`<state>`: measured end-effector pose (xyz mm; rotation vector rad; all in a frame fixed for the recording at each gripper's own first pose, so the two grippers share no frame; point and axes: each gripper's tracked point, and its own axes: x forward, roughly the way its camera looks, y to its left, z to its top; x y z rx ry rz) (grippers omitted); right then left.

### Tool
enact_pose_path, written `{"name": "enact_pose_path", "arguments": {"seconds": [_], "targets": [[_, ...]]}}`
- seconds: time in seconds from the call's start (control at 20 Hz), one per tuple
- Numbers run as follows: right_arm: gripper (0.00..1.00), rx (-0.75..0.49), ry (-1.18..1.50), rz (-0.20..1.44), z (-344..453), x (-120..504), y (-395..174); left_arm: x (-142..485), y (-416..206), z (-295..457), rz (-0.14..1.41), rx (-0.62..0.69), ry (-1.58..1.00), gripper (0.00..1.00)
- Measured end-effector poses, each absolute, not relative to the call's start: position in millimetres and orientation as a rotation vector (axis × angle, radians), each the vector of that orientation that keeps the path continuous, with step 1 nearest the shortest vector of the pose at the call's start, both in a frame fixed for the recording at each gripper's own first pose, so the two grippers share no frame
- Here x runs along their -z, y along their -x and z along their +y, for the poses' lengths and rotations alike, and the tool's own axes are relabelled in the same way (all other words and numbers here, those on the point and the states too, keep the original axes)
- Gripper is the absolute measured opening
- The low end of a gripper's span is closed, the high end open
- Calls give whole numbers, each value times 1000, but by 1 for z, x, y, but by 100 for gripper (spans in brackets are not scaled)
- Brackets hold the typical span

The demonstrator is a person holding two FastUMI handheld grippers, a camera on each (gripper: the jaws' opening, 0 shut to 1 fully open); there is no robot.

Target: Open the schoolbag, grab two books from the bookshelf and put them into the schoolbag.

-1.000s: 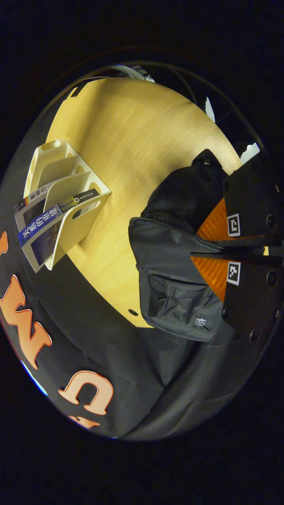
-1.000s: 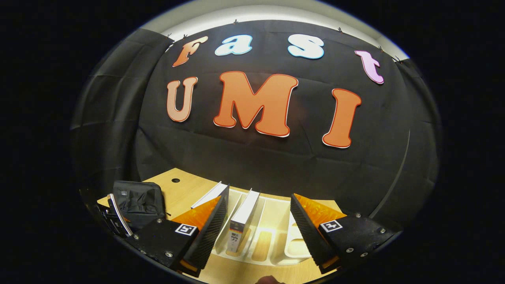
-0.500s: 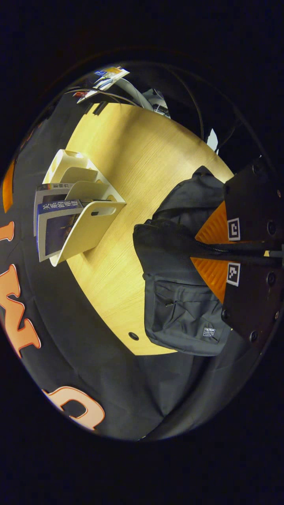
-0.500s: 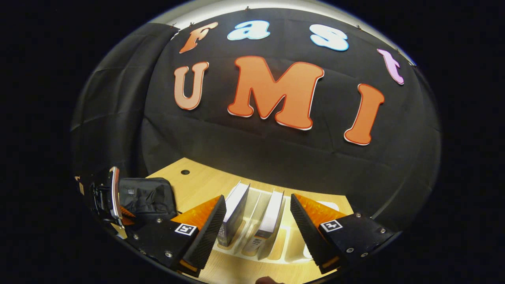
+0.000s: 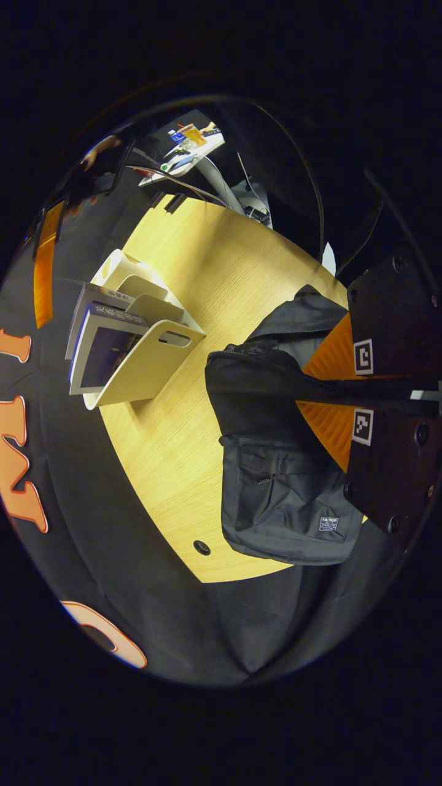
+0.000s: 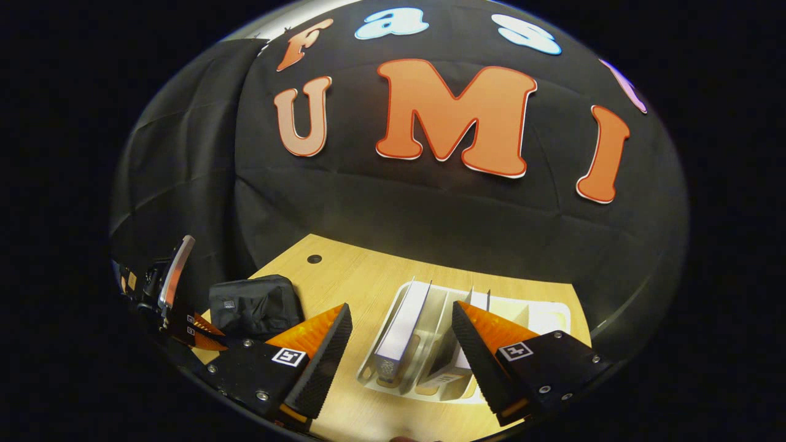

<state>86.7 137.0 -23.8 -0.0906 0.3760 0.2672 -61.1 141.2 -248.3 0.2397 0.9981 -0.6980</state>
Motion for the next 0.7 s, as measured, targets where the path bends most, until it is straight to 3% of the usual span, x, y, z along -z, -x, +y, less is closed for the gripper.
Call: {"name": "enact_pose_path", "arguments": {"seconds": [0.4,0.7], "targets": [[98,-234,44,631,149,64,-110,243,43,157,1079,731,-123,6],[98,-168,102,756,138,86,-137,231,33,165,1099,763,-208,6]]}}
